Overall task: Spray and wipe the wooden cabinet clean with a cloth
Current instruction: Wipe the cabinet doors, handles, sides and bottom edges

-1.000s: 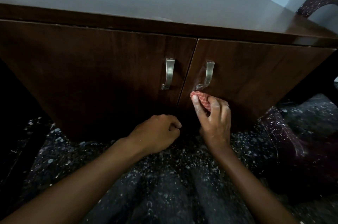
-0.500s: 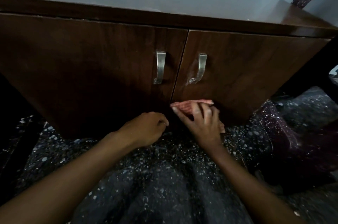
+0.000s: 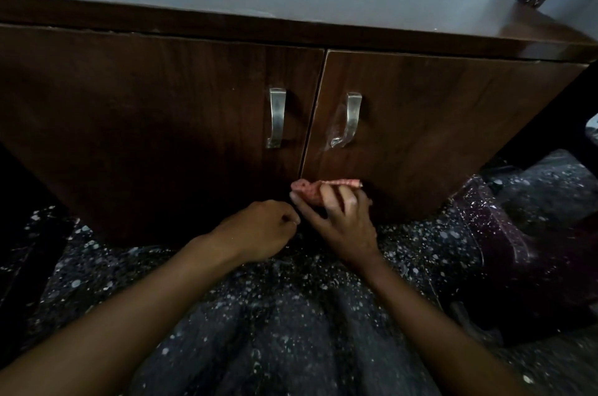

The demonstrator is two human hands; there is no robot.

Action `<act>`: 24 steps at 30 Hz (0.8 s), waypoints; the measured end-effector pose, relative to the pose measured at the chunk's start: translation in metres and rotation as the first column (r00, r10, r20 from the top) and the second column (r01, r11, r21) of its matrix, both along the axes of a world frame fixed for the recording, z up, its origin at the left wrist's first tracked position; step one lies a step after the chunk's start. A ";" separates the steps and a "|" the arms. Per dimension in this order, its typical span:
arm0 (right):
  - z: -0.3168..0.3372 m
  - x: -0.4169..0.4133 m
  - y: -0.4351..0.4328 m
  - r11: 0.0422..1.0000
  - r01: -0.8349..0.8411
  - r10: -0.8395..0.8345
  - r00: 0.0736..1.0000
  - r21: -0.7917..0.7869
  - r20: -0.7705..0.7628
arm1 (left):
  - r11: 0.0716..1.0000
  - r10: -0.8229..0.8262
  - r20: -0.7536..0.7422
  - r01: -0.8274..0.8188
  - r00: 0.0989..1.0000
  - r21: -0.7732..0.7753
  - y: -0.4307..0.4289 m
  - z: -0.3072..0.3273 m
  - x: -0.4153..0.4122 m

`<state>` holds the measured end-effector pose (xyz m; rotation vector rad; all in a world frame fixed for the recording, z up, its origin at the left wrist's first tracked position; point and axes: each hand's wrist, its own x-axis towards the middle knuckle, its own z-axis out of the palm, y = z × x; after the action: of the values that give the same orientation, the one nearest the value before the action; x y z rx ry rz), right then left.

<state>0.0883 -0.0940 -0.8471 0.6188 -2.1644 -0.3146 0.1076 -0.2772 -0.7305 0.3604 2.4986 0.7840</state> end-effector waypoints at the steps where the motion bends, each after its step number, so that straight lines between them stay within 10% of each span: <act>1: -0.007 0.000 0.010 0.997 -0.038 0.036 0.999 0.062 0.036 | 1.000 0.000 0.007 0.000 1.000 -0.004 0.000 -0.001 0.000; 10: -0.005 0.011 0.056 0.990 0.131 -0.134 0.989 0.060 0.066 | 0.996 -0.075 0.115 0.079 0.990 -0.029 -0.006 0.001 0.000; 18: -0.019 0.000 0.018 0.935 -0.190 0.131 0.969 0.299 0.207 | 0.954 -0.174 0.280 0.231 0.944 -0.189 -0.009 -0.011 -0.002; 24: -0.026 0.006 0.088 0.946 -0.053 -0.061 0.939 0.319 0.339 | 0.946 -0.201 0.295 0.263 0.934 -0.189 -0.013 -0.008 0.000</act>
<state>0.0945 -0.0059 -0.8736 0.9114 -2.4714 -0.6132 0.1079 -0.2897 -0.7389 0.4279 2.2046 0.4161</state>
